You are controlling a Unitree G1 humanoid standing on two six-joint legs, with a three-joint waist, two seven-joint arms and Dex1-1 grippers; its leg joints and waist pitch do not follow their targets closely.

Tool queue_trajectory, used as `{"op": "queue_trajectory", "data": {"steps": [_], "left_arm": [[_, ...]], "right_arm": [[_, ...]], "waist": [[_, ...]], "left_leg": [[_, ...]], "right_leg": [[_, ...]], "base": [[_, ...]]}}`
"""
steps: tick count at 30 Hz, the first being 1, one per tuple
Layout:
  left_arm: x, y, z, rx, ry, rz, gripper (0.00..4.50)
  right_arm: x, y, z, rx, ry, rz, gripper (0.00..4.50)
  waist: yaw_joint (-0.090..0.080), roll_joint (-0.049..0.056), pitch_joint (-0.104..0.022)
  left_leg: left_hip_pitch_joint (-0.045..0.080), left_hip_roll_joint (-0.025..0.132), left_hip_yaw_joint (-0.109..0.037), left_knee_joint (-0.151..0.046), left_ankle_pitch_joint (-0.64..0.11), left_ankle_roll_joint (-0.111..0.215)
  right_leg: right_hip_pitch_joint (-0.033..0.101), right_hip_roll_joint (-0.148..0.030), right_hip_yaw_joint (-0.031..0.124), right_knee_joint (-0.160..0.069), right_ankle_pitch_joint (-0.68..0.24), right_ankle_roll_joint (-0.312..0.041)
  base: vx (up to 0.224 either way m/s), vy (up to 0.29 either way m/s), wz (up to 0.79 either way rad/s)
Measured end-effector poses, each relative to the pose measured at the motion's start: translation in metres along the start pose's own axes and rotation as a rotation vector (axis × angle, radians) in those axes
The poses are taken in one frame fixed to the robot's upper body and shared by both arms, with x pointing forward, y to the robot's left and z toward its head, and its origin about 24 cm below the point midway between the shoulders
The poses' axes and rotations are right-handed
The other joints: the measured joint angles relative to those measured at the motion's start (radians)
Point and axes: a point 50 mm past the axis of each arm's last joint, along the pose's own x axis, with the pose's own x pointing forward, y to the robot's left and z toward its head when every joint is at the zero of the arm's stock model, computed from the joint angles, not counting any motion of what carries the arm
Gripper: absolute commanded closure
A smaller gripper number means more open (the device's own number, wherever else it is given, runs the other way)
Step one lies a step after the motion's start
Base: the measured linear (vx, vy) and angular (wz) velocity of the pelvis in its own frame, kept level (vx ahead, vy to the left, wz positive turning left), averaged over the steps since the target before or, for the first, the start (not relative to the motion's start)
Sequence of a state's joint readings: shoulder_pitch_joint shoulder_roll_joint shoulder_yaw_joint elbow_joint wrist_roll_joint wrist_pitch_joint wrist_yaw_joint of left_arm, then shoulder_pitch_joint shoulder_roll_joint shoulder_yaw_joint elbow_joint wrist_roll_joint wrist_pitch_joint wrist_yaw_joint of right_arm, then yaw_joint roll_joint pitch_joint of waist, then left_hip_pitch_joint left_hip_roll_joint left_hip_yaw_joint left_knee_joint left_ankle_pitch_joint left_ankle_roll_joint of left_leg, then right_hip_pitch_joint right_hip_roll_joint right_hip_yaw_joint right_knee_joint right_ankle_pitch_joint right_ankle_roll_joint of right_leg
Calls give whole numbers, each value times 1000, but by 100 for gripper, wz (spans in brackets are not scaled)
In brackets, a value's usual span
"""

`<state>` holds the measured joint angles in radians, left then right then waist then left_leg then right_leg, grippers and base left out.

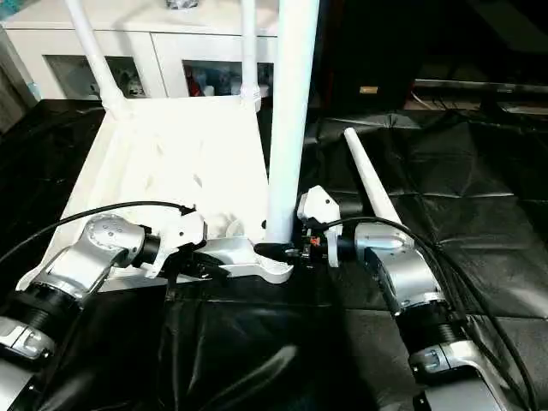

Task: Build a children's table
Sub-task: Insert table leg to table base

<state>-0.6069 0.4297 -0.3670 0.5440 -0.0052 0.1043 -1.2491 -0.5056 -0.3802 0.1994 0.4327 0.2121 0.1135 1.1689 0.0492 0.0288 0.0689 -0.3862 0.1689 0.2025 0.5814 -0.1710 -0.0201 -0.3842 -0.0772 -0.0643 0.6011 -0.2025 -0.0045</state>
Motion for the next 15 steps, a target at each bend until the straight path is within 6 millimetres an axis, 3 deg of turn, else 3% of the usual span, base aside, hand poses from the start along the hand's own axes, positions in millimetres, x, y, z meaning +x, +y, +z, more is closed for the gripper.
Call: {"op": "queue_trajectory", "data": {"steps": [5, 15], "left_arm": [[-1, 1, -1, -13, -1, 27, 450], [11, 17, 11, -169, -7, 292, 450]], "right_arm": [[5, -1, 0, 9, -26, -61, 259], [36, -27, 7, 137, -104, -555, 259]], "waist": [[-8, -1, 1], [-48, -1, 11]], "left_leg": [[2, 0, 1, -3, 0, 0], [1, -1, -1, -7, 1, -2]], "right_leg": [[0, 0, 0, -1, 0, 0], [-11, 0, 0, -7, -1, 2]], "base": [[0, 0, 0], [-5, 2, -2]]}}
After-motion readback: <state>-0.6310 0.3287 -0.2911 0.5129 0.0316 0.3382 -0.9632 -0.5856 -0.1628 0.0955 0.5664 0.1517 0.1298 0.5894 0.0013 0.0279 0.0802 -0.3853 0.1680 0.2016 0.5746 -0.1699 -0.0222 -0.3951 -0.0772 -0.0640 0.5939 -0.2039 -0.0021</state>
